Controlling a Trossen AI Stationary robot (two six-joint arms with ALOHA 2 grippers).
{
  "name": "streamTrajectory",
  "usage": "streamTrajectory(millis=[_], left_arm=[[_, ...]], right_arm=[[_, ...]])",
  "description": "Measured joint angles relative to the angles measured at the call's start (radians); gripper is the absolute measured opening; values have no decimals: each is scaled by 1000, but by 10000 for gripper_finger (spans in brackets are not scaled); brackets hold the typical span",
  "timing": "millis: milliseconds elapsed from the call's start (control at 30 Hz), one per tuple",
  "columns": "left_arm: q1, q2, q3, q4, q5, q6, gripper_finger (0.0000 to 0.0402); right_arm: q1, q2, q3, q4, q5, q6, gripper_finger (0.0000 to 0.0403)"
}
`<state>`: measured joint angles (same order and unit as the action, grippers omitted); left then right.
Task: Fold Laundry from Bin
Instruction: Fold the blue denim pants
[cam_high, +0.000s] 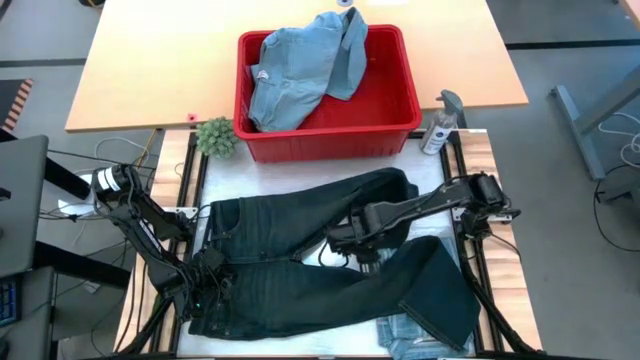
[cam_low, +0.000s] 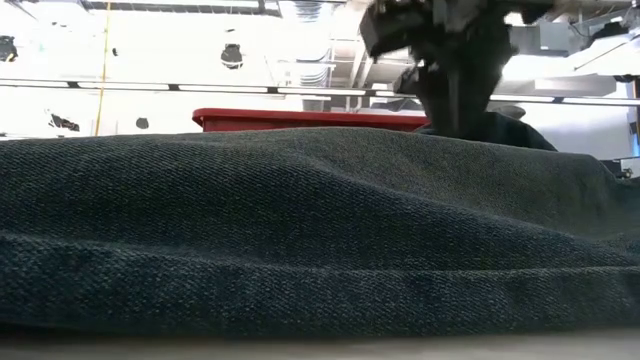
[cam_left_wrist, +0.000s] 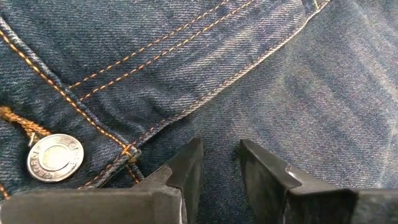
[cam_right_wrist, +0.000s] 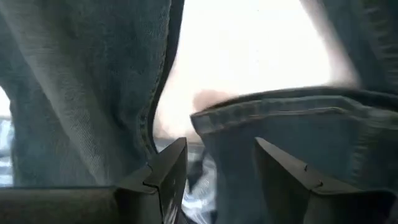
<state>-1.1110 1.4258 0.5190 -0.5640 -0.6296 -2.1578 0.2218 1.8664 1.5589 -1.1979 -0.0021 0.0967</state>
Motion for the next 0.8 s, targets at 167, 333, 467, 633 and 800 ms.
streamTrajectory(millis=[167, 333, 467, 633, 800], left_arm=[[0, 0, 0, 3, -1, 0, 102], [0, 0, 0, 3, -2, 2, 102], [0, 0, 0, 3, -2, 3, 102], [0, 0, 0, -1, -2, 2, 102], [0, 0, 0, -2, -2, 3, 102]], right_arm=[[8, -3, -101, 87, -34, -1, 205], [24, 0, -211, 199, -46, 0, 204], [29, 0, -273, 236, -33, 29, 204], [24, 0, -300, 243, 65, 87, 200], [24, 0, -300, 248, 110, 127, 128]])
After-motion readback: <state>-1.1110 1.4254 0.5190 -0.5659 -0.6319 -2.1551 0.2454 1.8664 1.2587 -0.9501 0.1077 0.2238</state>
